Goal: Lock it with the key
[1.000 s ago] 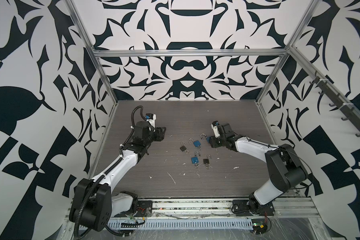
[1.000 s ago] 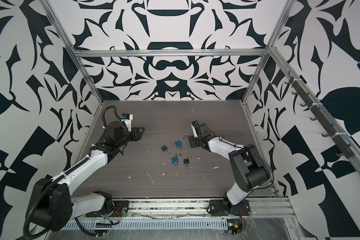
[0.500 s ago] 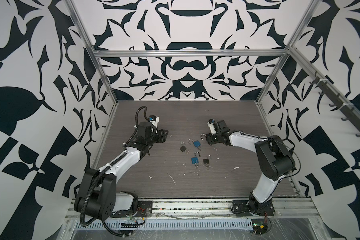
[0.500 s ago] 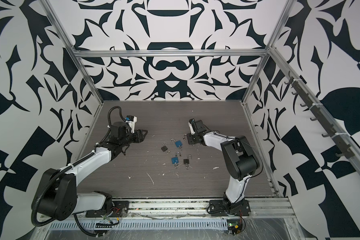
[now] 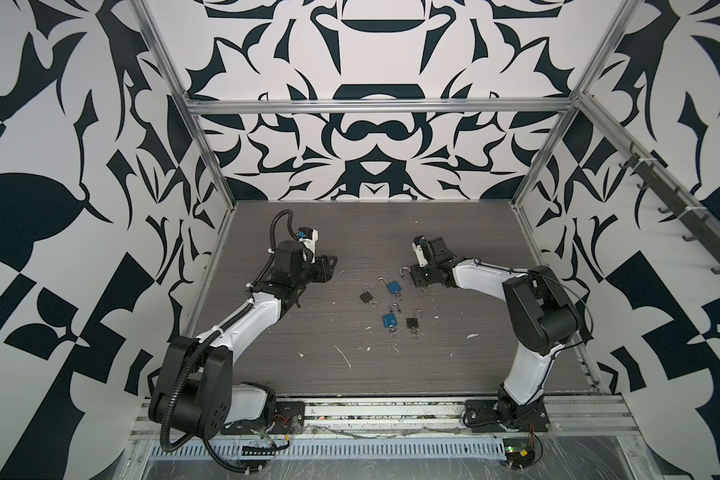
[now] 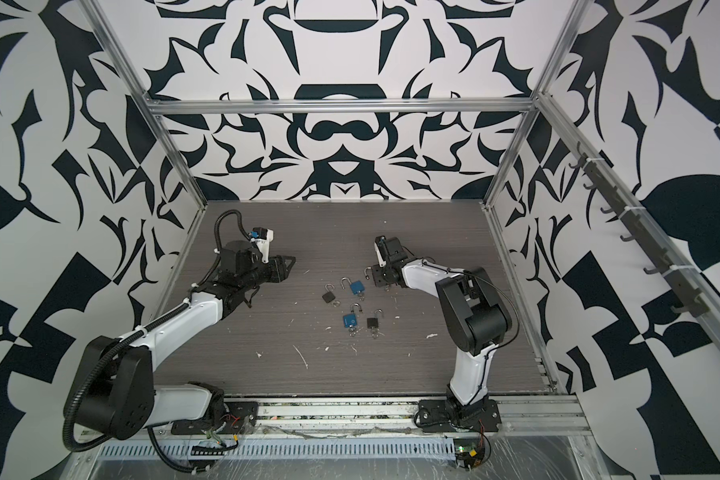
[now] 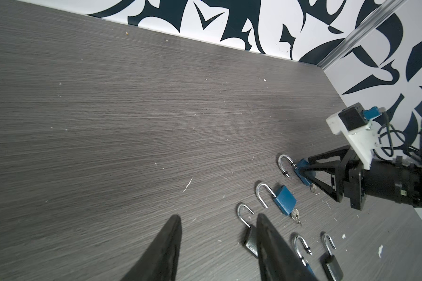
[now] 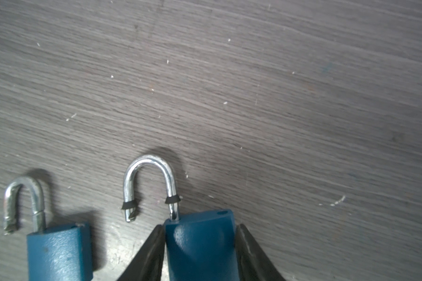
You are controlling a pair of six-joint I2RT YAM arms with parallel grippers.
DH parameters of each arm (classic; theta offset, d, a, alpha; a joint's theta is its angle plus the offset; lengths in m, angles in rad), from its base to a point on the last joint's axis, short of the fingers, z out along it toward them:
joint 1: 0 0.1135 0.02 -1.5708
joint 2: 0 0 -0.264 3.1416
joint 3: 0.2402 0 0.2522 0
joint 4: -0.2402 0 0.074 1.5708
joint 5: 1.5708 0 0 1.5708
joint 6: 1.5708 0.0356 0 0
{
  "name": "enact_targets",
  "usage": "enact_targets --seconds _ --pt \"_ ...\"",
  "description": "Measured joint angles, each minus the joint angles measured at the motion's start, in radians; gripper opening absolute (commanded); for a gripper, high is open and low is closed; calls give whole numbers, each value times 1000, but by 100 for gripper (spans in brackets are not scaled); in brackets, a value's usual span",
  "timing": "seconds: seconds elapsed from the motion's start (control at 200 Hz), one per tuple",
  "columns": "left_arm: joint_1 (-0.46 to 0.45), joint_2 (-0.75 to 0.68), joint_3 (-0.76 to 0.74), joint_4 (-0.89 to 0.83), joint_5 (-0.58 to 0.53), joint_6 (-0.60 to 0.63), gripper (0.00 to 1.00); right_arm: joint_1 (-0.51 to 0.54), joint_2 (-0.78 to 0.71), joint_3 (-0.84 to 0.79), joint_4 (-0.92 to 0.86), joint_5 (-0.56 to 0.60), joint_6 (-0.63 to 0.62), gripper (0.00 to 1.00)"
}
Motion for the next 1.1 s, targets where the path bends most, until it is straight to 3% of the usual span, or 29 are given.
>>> enact_targets --seconds 0.21,0.715,1.1 --pt "0 4 0 1 0 -7 52 0 0 0 -22 3 -2 57" --pt "0 5 0 7 0 -16 51 0 11 6 -32 9 -8 51" --pt "0 5 0 7 0 -18 51 5 48 34 -33 11 -5 53"
